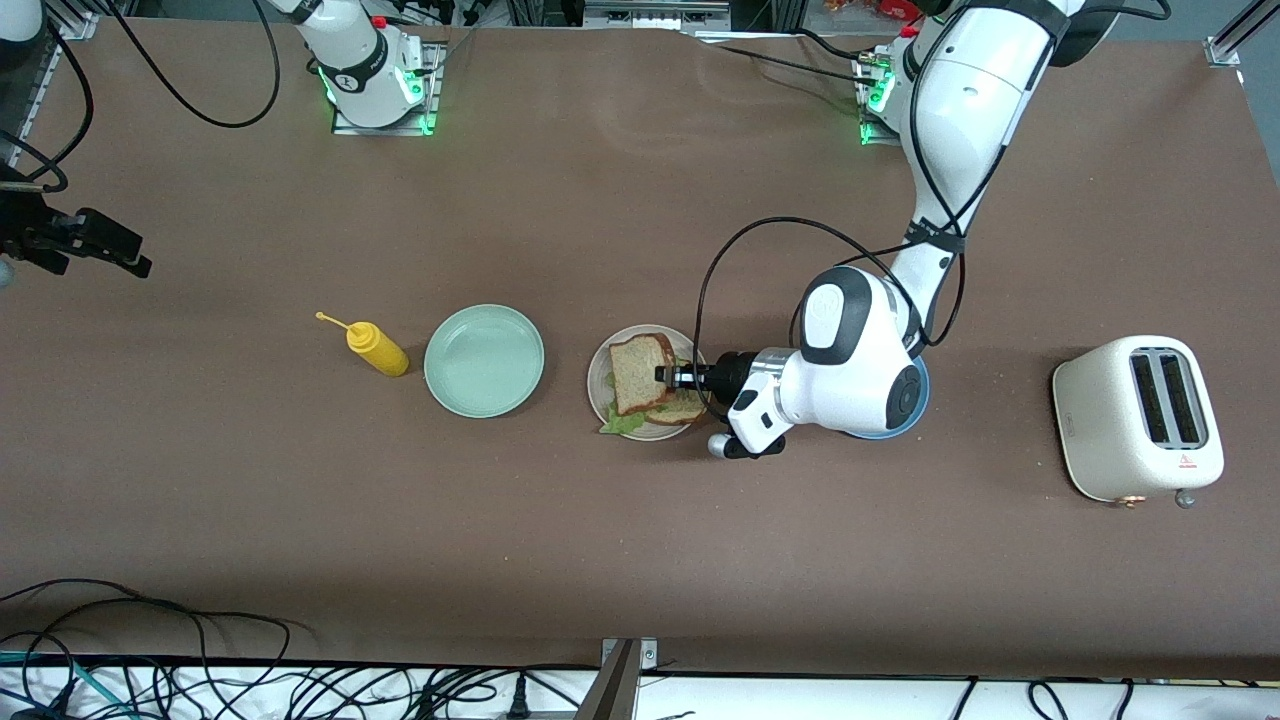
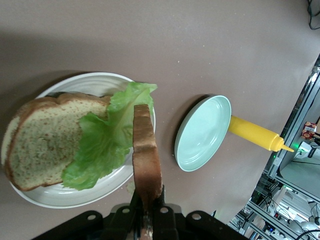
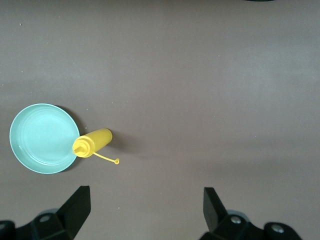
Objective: Make sandwich on beige plate with both arms
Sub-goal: 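Lower the bread slice onto the lettuce with the left gripper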
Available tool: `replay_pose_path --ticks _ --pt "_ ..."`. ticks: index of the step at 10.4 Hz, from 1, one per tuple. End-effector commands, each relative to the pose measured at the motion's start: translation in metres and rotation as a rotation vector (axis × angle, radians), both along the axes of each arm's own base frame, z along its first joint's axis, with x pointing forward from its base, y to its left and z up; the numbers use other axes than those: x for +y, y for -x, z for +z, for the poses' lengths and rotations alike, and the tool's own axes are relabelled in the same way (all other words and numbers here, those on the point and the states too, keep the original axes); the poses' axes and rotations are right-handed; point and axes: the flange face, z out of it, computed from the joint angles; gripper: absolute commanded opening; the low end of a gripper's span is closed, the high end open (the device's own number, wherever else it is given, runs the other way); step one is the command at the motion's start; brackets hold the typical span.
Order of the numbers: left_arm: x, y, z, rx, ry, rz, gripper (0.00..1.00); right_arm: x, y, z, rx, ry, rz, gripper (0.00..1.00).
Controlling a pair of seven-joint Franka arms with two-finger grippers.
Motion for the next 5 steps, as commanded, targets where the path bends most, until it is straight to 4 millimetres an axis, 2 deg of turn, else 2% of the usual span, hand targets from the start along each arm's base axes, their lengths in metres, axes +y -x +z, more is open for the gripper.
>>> replay_pose_path --ticks 1,2,3,4,5 --pt "0.004 -0.005 -0.009 0.0 0.008 0.013 0.55 0.003 0.006 0.002 0.028 -0.016 -0.014 1.0" --pt "0.007 -0.006 -0.012 0.003 0.004 0.017 0.77 0.002 0.006 0.002 0.03 -0.016 -0.016 1.0" --pt "0.008 -0.007 -0.012 0.004 0.003 0.018 0.8 0.001 0.006 0.001 0.032 -0.016 -0.019 1.0" --pt "0.017 -0.011 -0.012 0.002 0.002 0.029 1.0 0.001 0.006 0.002 0.03 -0.016 -0.017 1.0" --pt "0.02 -0.013 -0.012 -0.006 -0.008 0.024 1.0 0.001 0.005 0.002 0.03 -0.016 -0.017 1.0"
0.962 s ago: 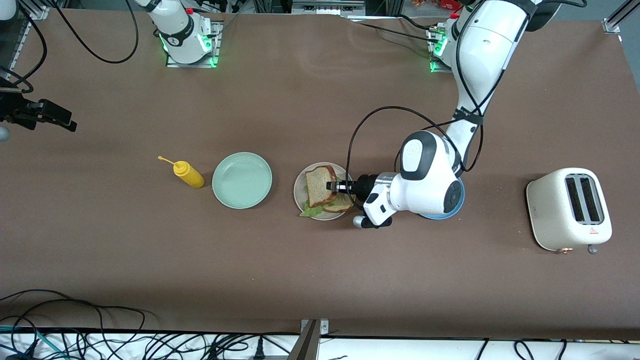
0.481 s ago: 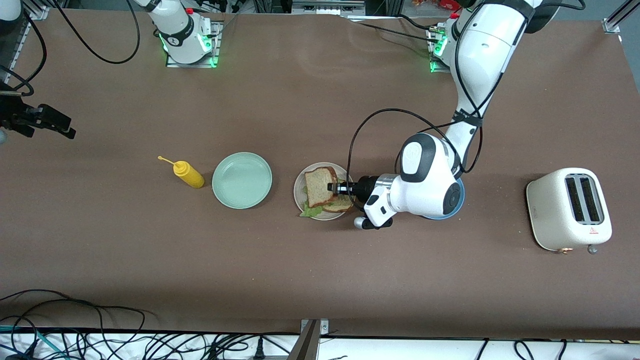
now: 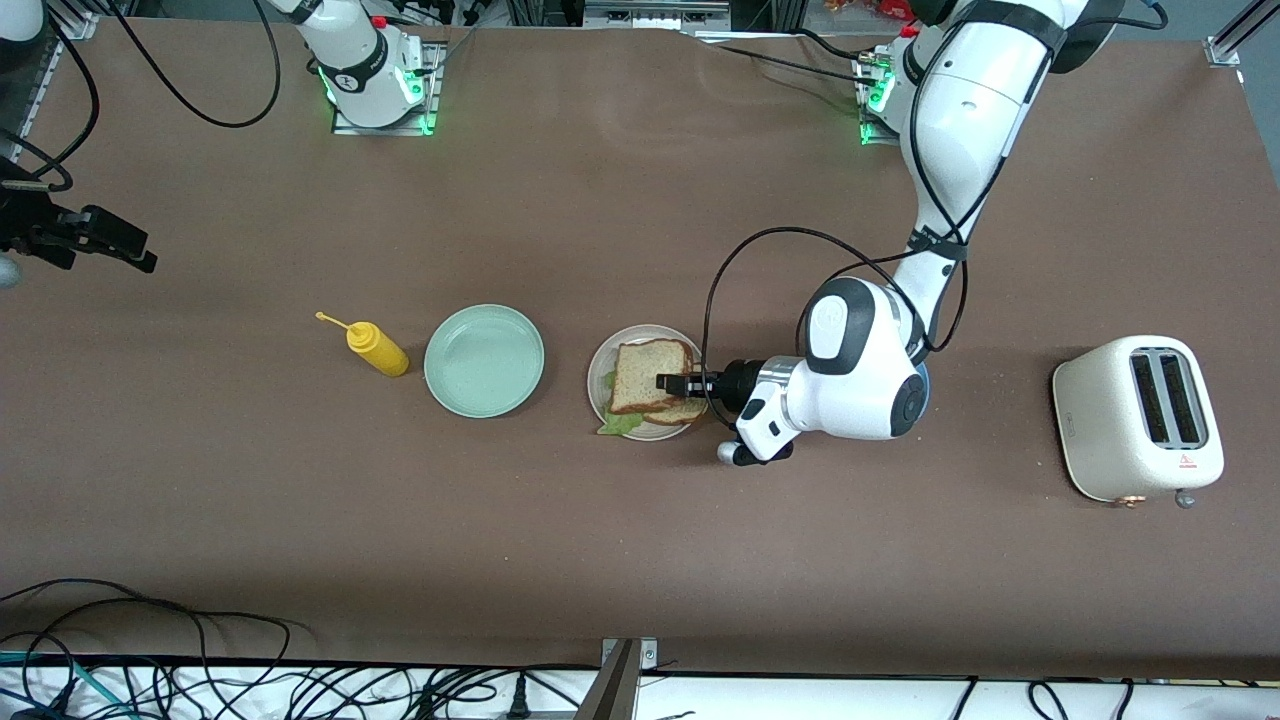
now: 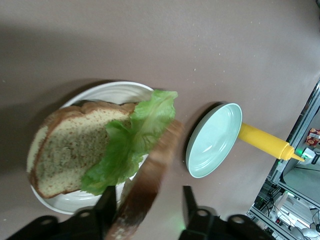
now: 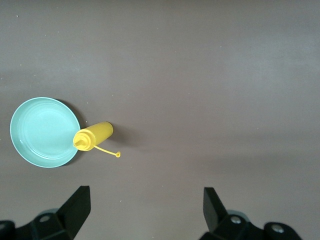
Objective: Make sandwich on beige plate with both arms
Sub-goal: 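Lower the bread slice onto the lettuce with the left gripper, then open the left gripper and withdraw it toward the toaster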
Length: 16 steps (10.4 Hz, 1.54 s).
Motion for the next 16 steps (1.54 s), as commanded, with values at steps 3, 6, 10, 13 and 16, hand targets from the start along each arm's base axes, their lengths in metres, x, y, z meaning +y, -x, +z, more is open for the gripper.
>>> replay_pose_path --ticks 3,6,10,13,16 --pt "0.035 -0.018 0.001 -0.033 -0.034 0.009 1.0 0.001 0.003 0.005 0.0 -0.012 -0.011 1.0" --pt "0.042 -0.022 0.001 -0.034 -0.034 0.022 1.0 0.001 0.002 0.005 0.001 -0.01 -0.008 1.0" --pt "0.064 -0.029 0.01 -0.102 -0.17 -0.034 1.0 0.002 0.002 0.006 -0.002 -0.005 -0.006 1.0" --pt "0.105 -0.035 0.016 -0.121 -0.324 -0.107 1.0 0.004 0.001 0.009 -0.006 0.0 0.004 1.0" --pt "0.165 -0.038 0.032 -0.1 -0.491 -0.194 1.0 0.003 0.002 0.012 -0.004 0.006 0.017 1.0"
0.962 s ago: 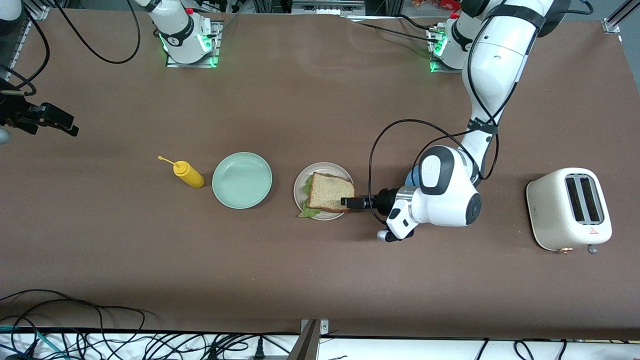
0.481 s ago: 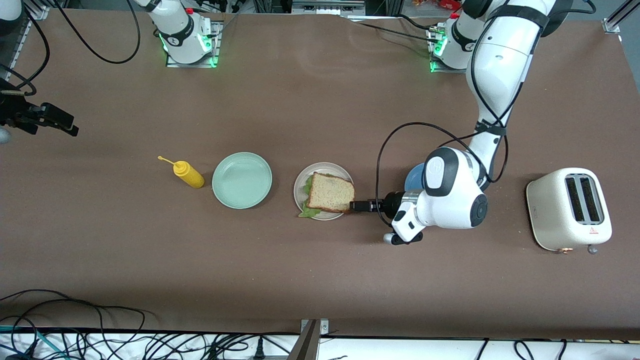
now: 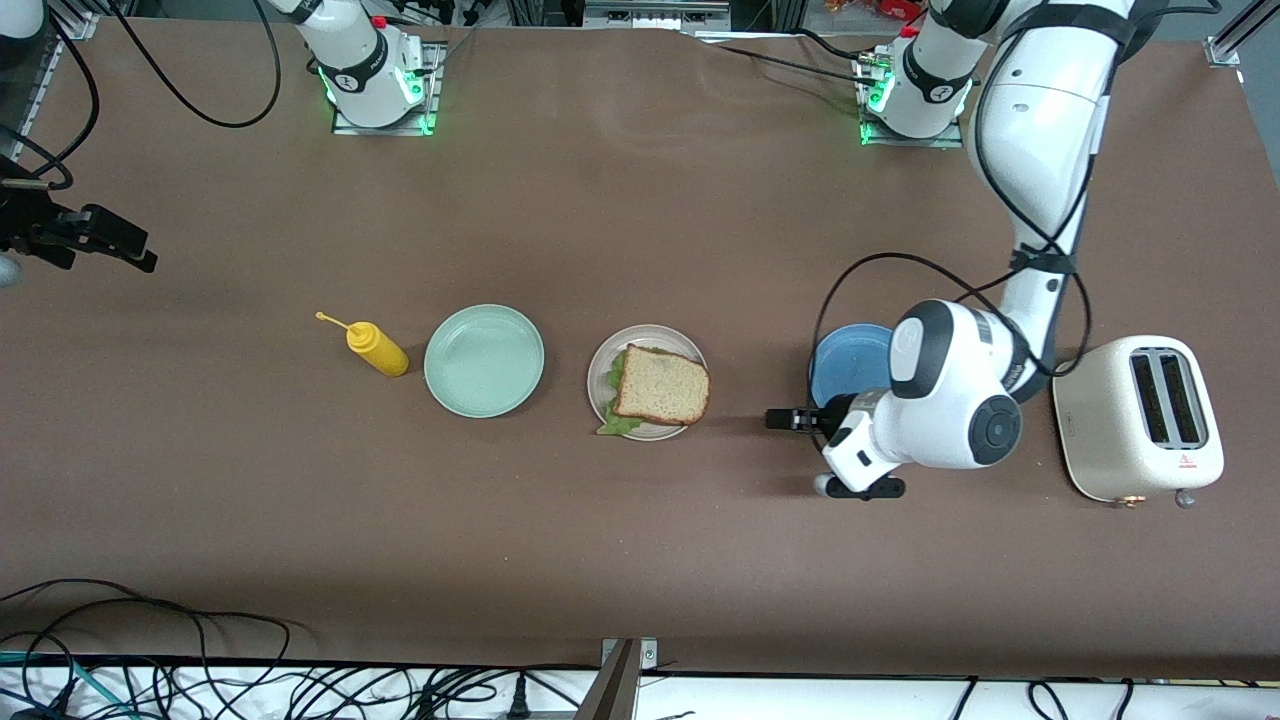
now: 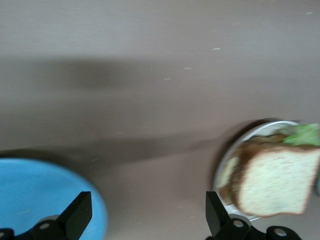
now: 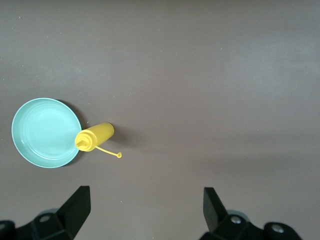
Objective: Make sandwich on beige plate with both arms
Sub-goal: 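Open the left gripper and withdraw it toward the toaster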
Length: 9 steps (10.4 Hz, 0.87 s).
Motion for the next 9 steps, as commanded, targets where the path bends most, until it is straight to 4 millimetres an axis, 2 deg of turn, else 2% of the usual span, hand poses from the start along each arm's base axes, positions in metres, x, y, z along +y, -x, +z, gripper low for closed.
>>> replay_pose_path --ticks 1,3,5,6,9 --pt "0.039 0.001 0.025 0.015 -0.129 -0.043 1.0 0.002 0.003 0.009 0.013 0.005 0.014 1.0" --pt "0.068 0.004 0.044 0.021 -0.25 -0.093 1.0 0.0 0.004 0.01 0.012 0.013 0.013 1.0" --pt "0.115 0.003 0.069 0.021 -0.351 -0.096 1.0 0.001 0.003 0.011 0.011 0.013 0.014 1.0" --pt "0.13 0.004 0.08 0.025 -0.382 -0.09 1.0 0.004 0.003 0.011 0.011 0.013 0.019 1.0" --pt "0.149 0.012 0.114 0.032 -0.439 -0.146 1.0 0.005 0.003 0.011 0.011 0.013 0.016 1.0"
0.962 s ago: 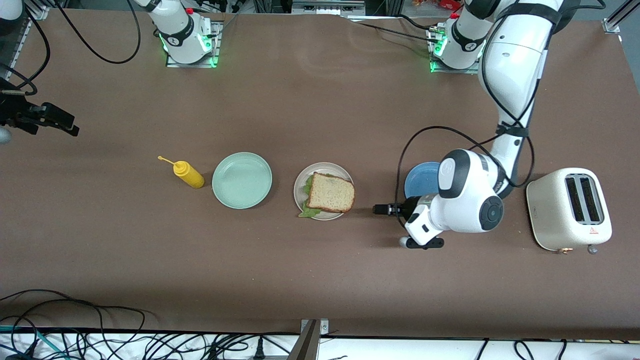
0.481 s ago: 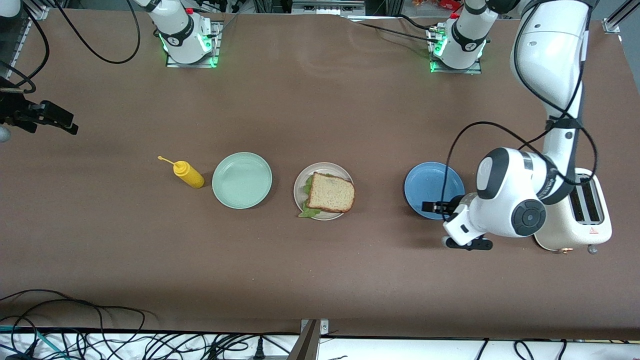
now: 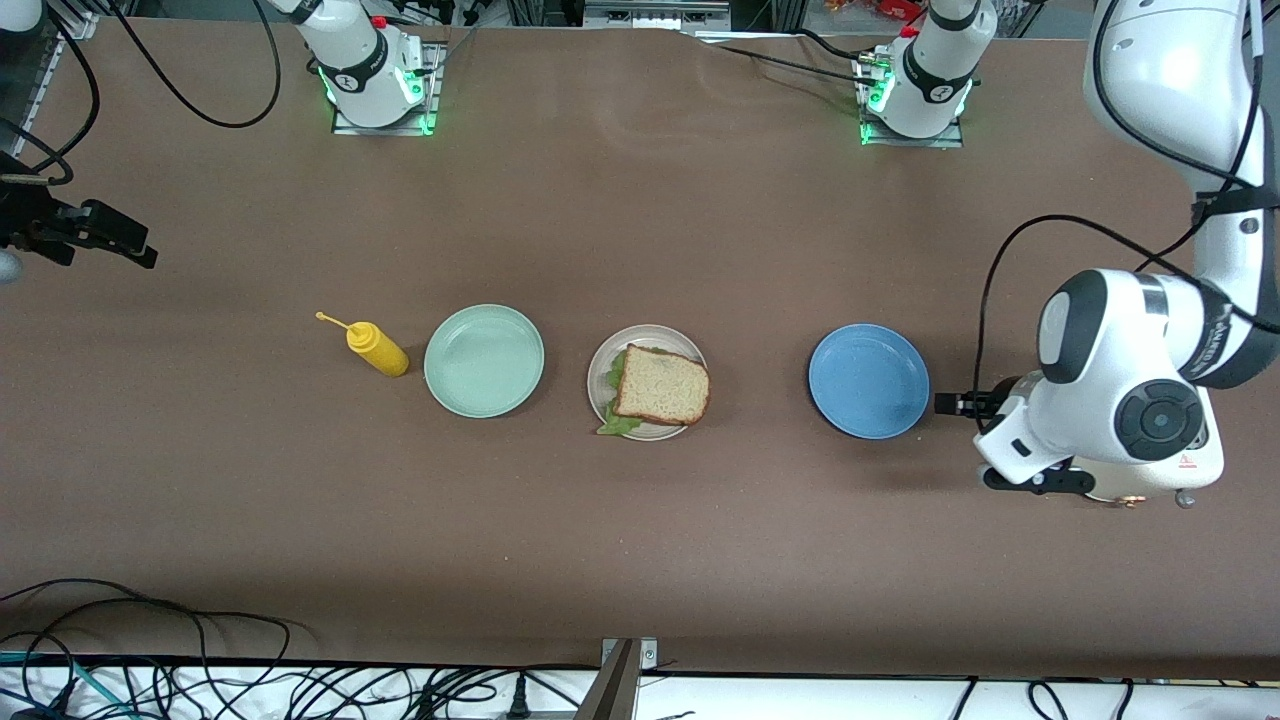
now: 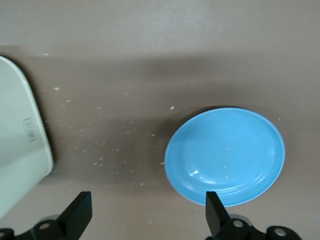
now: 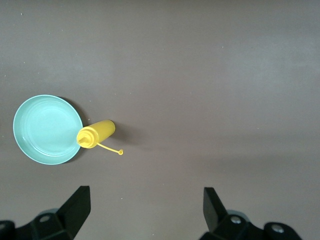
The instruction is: Make sandwich on beige plate with both arms
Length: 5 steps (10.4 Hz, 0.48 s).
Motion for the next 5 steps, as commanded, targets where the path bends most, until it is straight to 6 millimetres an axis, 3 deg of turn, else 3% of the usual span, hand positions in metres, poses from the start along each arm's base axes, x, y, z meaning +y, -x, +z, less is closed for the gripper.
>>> replay_pose_path --ticks 1,3,5 --pt "0.01 0.011 0.032 0.018 -0.044 -0.051 1.0 -0.001 0.002 0.007 0.002 0.012 0.004 1.0" --pt "0.031 0.026 0.067 -0.006 -0.04 -0.043 1.0 -0.001 0.002 0.007 0.004 0.013 0.004 1.0" --pt "0.045 0.057 0.1 -0.019 -0.084 -0.068 1.0 -0.002 0.003 0.006 0.013 0.012 0.001 1.0"
